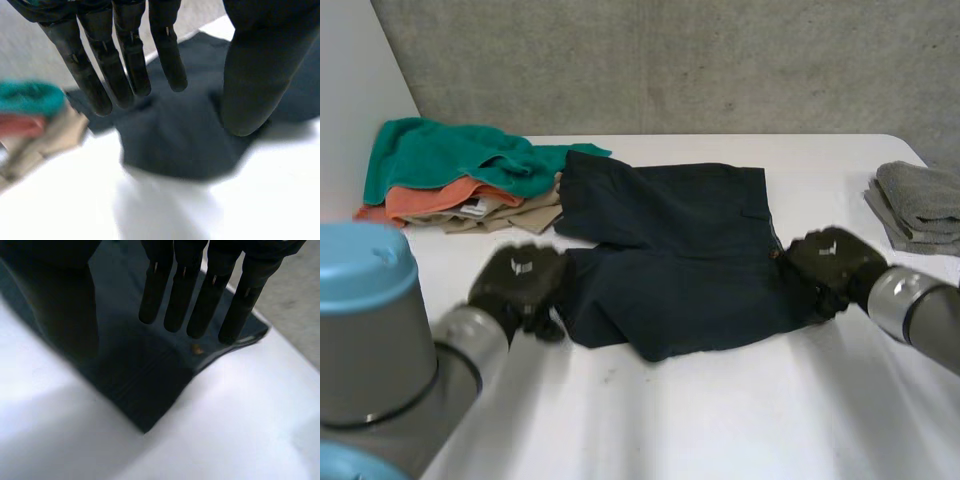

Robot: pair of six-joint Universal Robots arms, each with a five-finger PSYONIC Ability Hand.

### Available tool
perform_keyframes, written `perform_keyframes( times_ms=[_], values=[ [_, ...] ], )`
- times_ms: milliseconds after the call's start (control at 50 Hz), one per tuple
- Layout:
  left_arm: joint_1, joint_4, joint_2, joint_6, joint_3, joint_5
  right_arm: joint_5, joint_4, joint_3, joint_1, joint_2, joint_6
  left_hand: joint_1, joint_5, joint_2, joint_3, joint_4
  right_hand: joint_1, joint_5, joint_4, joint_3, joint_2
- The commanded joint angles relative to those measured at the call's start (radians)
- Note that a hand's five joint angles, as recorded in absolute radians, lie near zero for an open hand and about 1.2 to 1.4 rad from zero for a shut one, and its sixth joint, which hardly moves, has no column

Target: Fold the laundry.

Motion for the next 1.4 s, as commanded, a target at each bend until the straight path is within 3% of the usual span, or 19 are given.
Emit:
perform_keyframes(
  times_ms=[20, 260, 440, 560, 620, 660, 720, 900, 1000, 1100, 1140, 1180, 1280, 1400],
  values=[
    [0.004, 0.017, -0.066, -0.084, -0.069, 0.024, -0.077, -0.068, 0.094, -0.033, 0.007, -0.084, -0.191, -0.177, -0.181, -0.181, -0.184, 0.090, 0.095, 0.094, 0.091, 0.094],
    [0.021, 0.156, -0.206, -0.079, 0.047, 0.058, -0.073, -0.255, 0.086, -0.027, 0.100, -0.093, -0.268, -0.254, -0.259, -0.258, -0.261, -0.030, -0.025, -0.027, -0.030, -0.026],
    [0.015, 0.147, -0.377, -0.076, 0.256, 0.050, -0.069, -0.321, 0.054, -0.026, 0.156, -0.088, -0.265, -0.251, -0.256, -0.255, -0.258, -0.004, 0.001, 0.000, -0.004, 0.000],
    [0.010, 0.110, -0.467, -0.076, 0.365, 0.052, -0.044, -0.328, 0.013, -0.024, 0.192, -0.090, -0.198, -0.184, -0.188, -0.188, -0.191, 0.131, 0.136, 0.134, 0.131, 0.135],
    [0.004, 0.107, -0.485, -0.078, 0.401, 0.052, -0.037, -0.337, -0.001, -0.021, 0.203, -0.085, 0.075, 0.088, 0.084, 0.084, 0.081, 0.398, 0.403, 0.401, 0.398, 0.402],
    [0.006, 0.109, -0.485, -0.084, 0.414, 0.050, -0.034, -0.346, -0.006, -0.020, 0.203, -0.082, 0.467, 0.481, 0.476, 0.477, 0.474, 0.673, 0.678, 0.676, 0.673, 0.677],
    [0.004, 0.110, -0.474, -0.087, 0.408, 0.044, -0.026, -0.349, -0.010, -0.007, 0.200, -0.084, 0.674, 0.688, 0.683, 0.684, 0.681, 0.674, 0.679, 0.677, 0.674, 0.678],
    [0.030, 0.055, -0.258, -0.075, 0.300, 0.050, 0.054, -0.297, 0.023, -0.009, 0.130, -0.088, 0.674, 0.688, 0.683, 0.684, 0.681, 0.674, 0.679, 0.677, 0.674, 0.678],
    [0.116, 0.035, -0.132, -0.063, 0.228, 0.055, 0.068, -0.176, 0.037, -0.019, 0.001, -0.090, 0.674, 0.688, 0.683, 0.684, 0.681, 0.674, 0.679, 0.677, 0.674, 0.678],
    [0.176, 0.031, -0.091, 0.043, 0.146, 0.093, 0.054, -0.098, 0.046, -0.013, -0.021, -0.084, 0.674, 0.688, 0.683, 0.684, 0.681, 0.674, 0.679, 0.677, 0.674, 0.678],
    [0.178, 0.035, -0.092, 0.077, 0.121, 0.111, 0.055, -0.091, 0.051, -0.004, -0.019, -0.082, 0.429, 0.443, 0.439, 0.439, 0.436, 0.674, 0.679, 0.677, 0.674, 0.678],
    [0.173, 0.035, -0.101, 0.117, 0.101, 0.140, 0.058, -0.091, 0.059, 0.010, -0.016, -0.076, 0.034, 0.048, 0.043, 0.044, 0.041, 0.674, 0.679, 0.677, 0.674, 0.678],
    [0.170, 0.035, -0.146, 0.146, 0.099, 0.131, 0.069, -0.101, 0.062, 0.068, 0.005, -0.070, -0.109, -0.095, -0.100, -0.100, -0.102, 0.674, 0.679, 0.677, 0.674, 0.678],
    [0.175, 0.035, -0.077, 0.146, 0.064, 0.107, 0.086, -0.108, 0.066, 0.079, 0.025, -0.058, -0.118, -0.104, -0.109, -0.108, -0.111, 0.674, 0.679, 0.677, 0.674, 0.678]
  ],
)
